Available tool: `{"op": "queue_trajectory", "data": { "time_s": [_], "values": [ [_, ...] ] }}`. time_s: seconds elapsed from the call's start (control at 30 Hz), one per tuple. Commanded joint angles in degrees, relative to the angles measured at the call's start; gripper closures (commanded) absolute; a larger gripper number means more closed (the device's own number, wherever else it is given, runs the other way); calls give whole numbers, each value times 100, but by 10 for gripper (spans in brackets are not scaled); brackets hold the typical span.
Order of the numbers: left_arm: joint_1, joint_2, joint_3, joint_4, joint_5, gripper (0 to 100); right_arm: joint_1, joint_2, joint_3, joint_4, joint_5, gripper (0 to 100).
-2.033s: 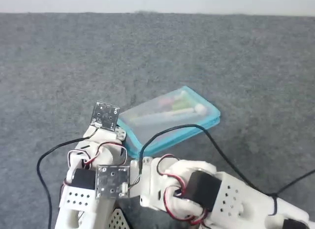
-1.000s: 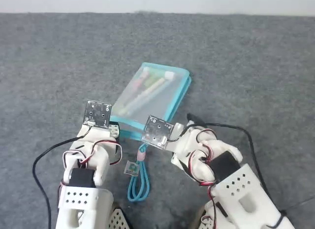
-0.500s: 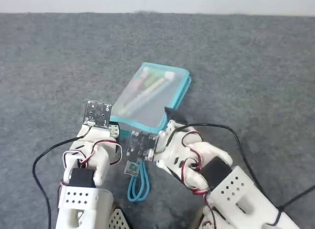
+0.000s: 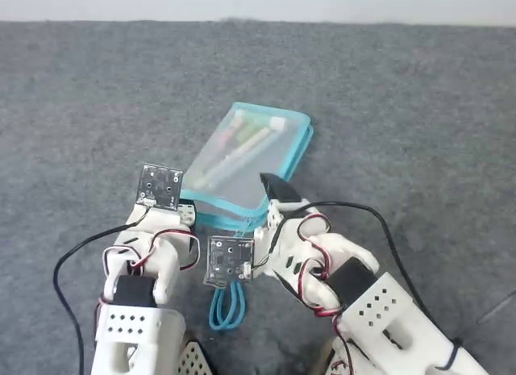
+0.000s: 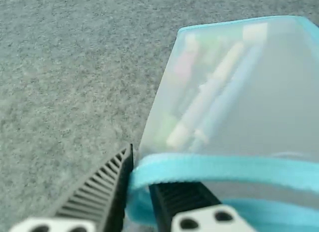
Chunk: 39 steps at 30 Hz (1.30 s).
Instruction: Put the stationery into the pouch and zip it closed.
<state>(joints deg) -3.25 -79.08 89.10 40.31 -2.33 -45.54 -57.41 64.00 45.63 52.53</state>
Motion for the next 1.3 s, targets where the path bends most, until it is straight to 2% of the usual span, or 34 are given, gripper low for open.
{"op": "queue_trajectory", "data": {
  "time_s": [0.0, 0.2, 0.27, 0.4, 0.47, 0.63, 0.73, 0.9, 1.1, 1.27],
  "values": [
    [0, -79, -470, -9, 149, 990, 66, 514, -70, -514, 97, 660],
    [0, -79, -470, -18, 149, 990, 479, 1560, -220, -1218, -18, 683],
    [0, -79, -470, -26, 149, 990, 655, 1736, -360, -1253, -343, 763],
    [0, -88, -453, -35, 149, 989, 734, 1842, -527, -1543, -1275, 998],
    [0, -88, -435, -35, 149, 989, 734, 1842, -536, -1604, -1653, 967],
    [0, -97, -470, -35, 149, 987, 875, 1886, -545, -1604, -1943, 994],
    [9, -97, -611, 0, 149, 973, 1279, 1903, -554, -1648, -2453, 993],
    [0, -97, -699, 0, 149, 885, 2053, 1921, -712, -1657, -3429, 993],
    [0, -105, -725, 0, 123, 866, 2149, 2273, -756, -1877, -3499, 993],
    [9, -132, -769, 220, -466, 866, 2492, 3327, -1196, -2237, -3508, 993]
  ]
}}
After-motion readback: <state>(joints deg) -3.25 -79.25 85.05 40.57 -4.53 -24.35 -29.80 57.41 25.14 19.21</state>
